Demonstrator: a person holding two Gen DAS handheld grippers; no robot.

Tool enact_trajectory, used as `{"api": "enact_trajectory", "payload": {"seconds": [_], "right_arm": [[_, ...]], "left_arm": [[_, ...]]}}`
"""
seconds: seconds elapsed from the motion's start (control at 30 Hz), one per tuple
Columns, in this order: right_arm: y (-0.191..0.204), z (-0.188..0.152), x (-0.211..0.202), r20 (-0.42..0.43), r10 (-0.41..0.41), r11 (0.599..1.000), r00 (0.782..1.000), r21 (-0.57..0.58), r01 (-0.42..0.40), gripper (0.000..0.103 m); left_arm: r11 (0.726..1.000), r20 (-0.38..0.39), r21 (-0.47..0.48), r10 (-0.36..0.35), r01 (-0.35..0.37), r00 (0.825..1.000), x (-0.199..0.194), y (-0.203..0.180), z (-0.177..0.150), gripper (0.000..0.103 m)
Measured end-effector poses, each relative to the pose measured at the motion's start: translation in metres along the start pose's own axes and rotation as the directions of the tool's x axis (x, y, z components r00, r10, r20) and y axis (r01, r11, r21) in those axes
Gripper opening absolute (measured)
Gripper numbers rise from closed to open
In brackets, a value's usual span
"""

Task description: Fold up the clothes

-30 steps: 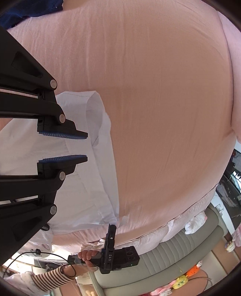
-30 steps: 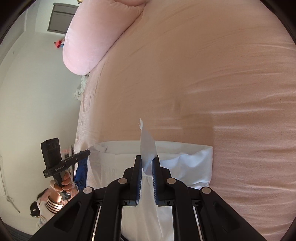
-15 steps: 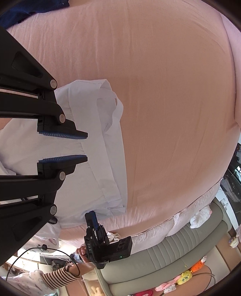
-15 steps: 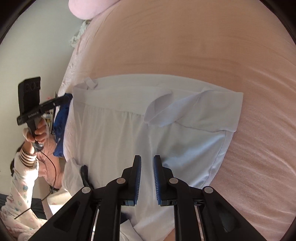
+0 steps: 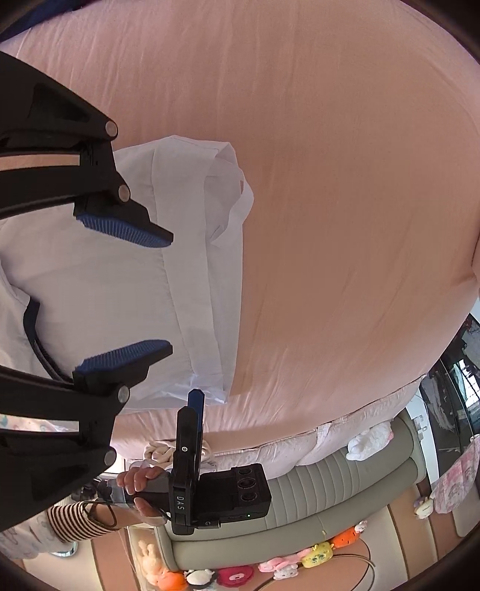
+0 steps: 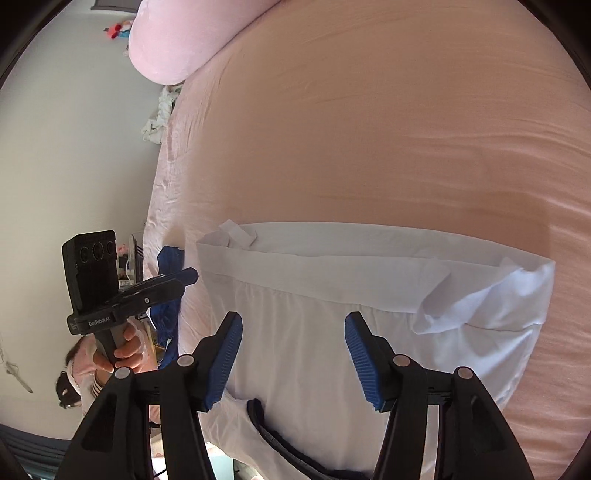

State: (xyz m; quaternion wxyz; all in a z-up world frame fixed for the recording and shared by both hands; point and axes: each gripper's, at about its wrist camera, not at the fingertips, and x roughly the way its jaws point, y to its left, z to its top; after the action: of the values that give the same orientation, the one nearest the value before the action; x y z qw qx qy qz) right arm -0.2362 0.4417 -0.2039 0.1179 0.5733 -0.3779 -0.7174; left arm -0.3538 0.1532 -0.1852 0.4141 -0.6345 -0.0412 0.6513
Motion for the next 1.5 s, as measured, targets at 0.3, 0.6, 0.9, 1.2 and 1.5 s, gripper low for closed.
{"api": "enact_trajectory", "payload": {"seconds": [0.3,0.6,0.9,1.2,1.5], "right_arm": [[0.028,0.012,0.04,-0.002,-0.015,1.0,1.0,0.001,0.015,0.062],[0.062,0.018,0.071,0.03,-0.199,0.97,0.979,-0.133,0.202,0.062],[0.094,0.021,0.1,0.085,-0.319,0.884,0.944,-0.332,0.329,0.062],[0.121,0.015,0.126,0.149,-0.38,0.765,0.913,-0.504,0.401,0.062],[0.126,0.024,0.149,0.202,-0.38,0.748,0.903,-0.507,0.428,0.062]], "left_arm": [[0.983,0.007,-0.184,0.001,0.0,1.0,0.017,0.029,0.006,0.056],[0.97,-0.014,-0.163,0.181,-0.181,0.983,0.024,0.021,0.019,0.056],[0.764,0.077,0.366,0.544,-0.531,0.836,0.036,-0.032,0.027,0.056],[0.654,0.108,0.492,0.609,-0.575,0.786,0.05,-0.023,0.017,0.056],[0.699,0.056,0.465,0.59,-0.544,0.805,0.062,-0.007,0.018,0.056]]}}
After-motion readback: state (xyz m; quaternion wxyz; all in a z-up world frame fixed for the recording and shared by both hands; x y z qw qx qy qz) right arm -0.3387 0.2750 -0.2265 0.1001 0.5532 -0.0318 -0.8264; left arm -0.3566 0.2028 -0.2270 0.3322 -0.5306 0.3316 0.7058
